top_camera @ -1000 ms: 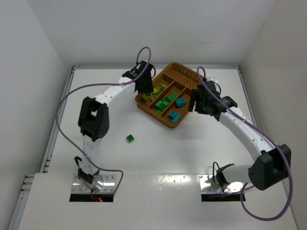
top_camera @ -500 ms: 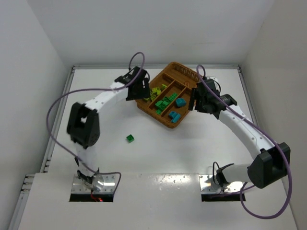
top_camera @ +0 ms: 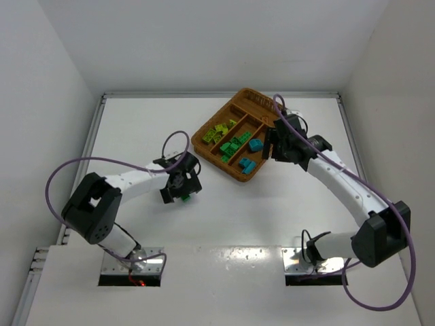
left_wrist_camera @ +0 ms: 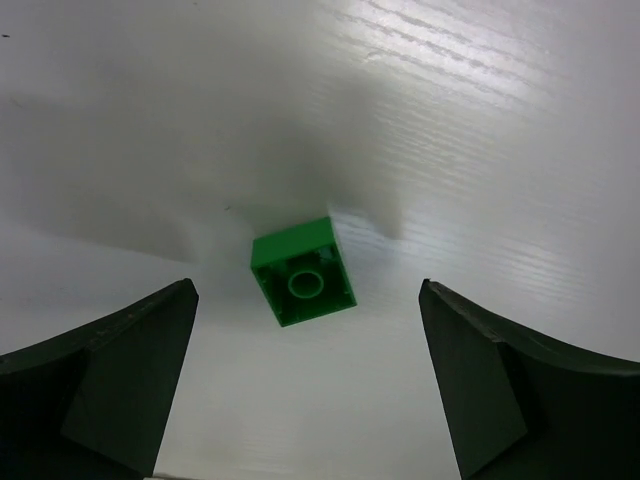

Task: Sort the legos into containers by color

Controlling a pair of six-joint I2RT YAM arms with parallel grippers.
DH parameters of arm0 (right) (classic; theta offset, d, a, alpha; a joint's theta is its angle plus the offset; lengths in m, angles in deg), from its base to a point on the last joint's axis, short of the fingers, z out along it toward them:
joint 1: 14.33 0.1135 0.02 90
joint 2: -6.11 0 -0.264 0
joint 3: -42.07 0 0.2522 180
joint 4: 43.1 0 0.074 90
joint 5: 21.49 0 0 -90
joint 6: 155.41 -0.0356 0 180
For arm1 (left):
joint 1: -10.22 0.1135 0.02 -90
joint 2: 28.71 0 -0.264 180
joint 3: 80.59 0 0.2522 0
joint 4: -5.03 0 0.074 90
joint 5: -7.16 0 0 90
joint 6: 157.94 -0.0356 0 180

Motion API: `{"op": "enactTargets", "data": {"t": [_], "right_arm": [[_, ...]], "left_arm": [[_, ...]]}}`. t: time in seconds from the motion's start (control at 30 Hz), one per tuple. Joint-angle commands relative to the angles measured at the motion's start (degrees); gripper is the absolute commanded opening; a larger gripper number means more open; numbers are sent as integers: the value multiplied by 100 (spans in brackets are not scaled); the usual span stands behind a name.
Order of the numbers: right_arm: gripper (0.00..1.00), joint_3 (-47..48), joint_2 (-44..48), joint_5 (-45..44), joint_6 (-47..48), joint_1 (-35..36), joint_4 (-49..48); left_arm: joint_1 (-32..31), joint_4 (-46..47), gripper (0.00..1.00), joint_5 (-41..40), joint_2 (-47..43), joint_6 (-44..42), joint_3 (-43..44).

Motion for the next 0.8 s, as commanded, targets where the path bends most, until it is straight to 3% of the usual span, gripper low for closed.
{"op": "enactTargets", "data": {"t": [0.0,0.13,0.17,0.37,0.4,0.6,0.77], "right_arm": [[77,-14,64,-41,-46,95,-162],[77,-14,64,-94,-46,148,-109],[77,-14,64,-94,-46,148,-109],[77,-14,117,-94,-46,148,-109],[77,-14,117,-94,-46,148,-109],[77,-14,169,-147,-46,148,-109],[77,-66,169,-208,-46,148,-109]], "left_arm": [[-50,293,100,-15,141,675,58],[-50,345,85,-15,379,728,58],[-50,345,76,-15,449,728,58],[2,451,45,-137,511,650,58],[2,512,34,-138,511,571,136],[2,574,29,-85,493,-668,1330],[2,495,29,-85,1362,-1302,2920]]}}
